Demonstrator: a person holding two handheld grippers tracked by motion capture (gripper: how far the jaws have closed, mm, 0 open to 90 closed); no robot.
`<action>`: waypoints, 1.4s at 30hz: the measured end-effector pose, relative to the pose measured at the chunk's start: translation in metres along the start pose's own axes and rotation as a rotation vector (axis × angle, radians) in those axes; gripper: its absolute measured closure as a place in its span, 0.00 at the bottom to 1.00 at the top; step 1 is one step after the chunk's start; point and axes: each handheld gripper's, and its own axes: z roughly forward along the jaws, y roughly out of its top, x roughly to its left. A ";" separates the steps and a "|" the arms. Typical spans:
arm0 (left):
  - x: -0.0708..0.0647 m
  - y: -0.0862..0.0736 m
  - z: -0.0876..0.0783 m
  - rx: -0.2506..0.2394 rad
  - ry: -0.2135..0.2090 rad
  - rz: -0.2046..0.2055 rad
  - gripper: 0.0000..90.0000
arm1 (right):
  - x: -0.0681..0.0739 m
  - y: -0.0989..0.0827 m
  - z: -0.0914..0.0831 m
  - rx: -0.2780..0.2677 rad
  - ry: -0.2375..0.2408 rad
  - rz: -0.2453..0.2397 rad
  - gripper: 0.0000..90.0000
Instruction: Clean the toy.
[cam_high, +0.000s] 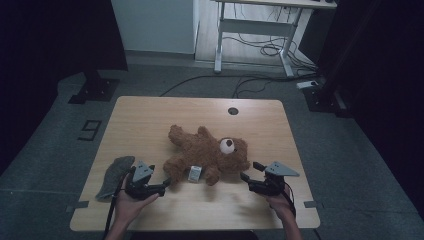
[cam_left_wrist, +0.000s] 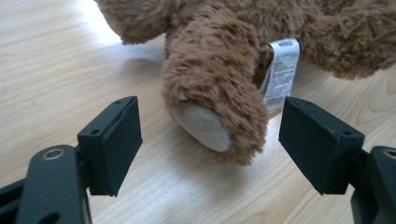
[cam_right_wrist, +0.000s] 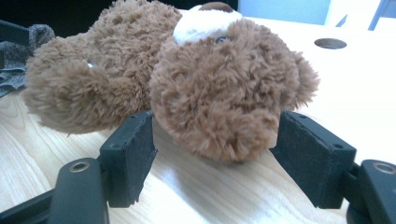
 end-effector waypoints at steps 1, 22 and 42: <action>-0.001 -0.001 0.001 0.004 -0.002 0.000 0.23 | 0.001 -0.001 -0.002 0.004 -0.002 0.004 0.31; -0.015 -0.032 0.017 0.095 -0.049 -0.002 0.25 | 0.013 -0.053 -0.028 0.119 -0.037 0.104 0.29; -0.011 -0.027 0.012 0.067 -0.055 -0.021 0.27 | 0.013 -0.049 -0.028 0.115 -0.037 0.100 0.28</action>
